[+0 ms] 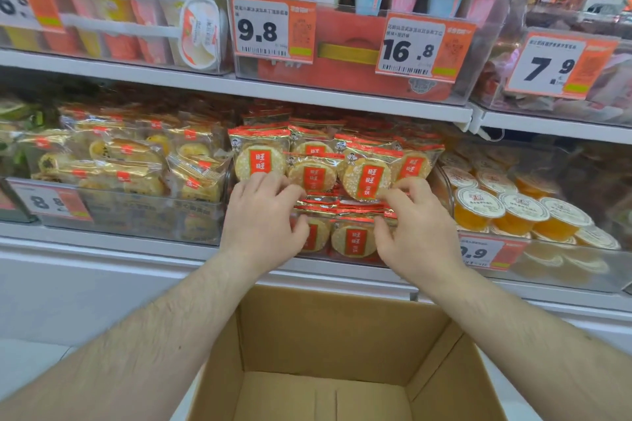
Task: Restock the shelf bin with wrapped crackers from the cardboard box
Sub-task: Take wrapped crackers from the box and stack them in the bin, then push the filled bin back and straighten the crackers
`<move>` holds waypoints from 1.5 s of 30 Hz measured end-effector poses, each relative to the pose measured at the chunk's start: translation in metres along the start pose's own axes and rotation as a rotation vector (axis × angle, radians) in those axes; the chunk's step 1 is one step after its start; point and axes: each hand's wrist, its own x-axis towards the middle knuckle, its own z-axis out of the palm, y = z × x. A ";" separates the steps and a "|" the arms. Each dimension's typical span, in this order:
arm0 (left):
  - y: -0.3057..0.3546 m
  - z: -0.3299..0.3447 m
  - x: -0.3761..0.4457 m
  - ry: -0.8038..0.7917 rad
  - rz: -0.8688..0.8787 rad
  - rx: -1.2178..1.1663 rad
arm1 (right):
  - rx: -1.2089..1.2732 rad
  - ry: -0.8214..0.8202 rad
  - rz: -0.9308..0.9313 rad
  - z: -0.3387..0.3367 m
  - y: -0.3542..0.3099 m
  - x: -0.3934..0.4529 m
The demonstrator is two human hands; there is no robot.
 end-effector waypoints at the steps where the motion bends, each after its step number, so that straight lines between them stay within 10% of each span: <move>1: 0.000 -0.002 0.006 0.057 0.018 0.016 | -0.008 0.017 -0.043 0.000 -0.003 0.010; 11: -0.021 0.017 0.093 -0.215 -0.045 0.247 | -0.262 -0.366 -0.004 0.047 -0.035 0.107; 19: -0.026 0.035 0.096 -0.187 -0.091 0.162 | -0.245 -0.401 -0.010 0.057 -0.035 0.107; 24: -0.024 0.036 0.096 -0.185 -0.104 0.195 | -0.256 -0.054 0.057 0.032 -0.008 0.095; 28: -0.023 0.038 0.093 -0.186 -0.102 0.219 | -0.322 -0.188 0.295 0.037 0.027 0.089; 45: -0.015 0.030 0.079 -0.083 -0.089 0.298 | -0.175 -0.263 0.185 0.040 0.043 0.106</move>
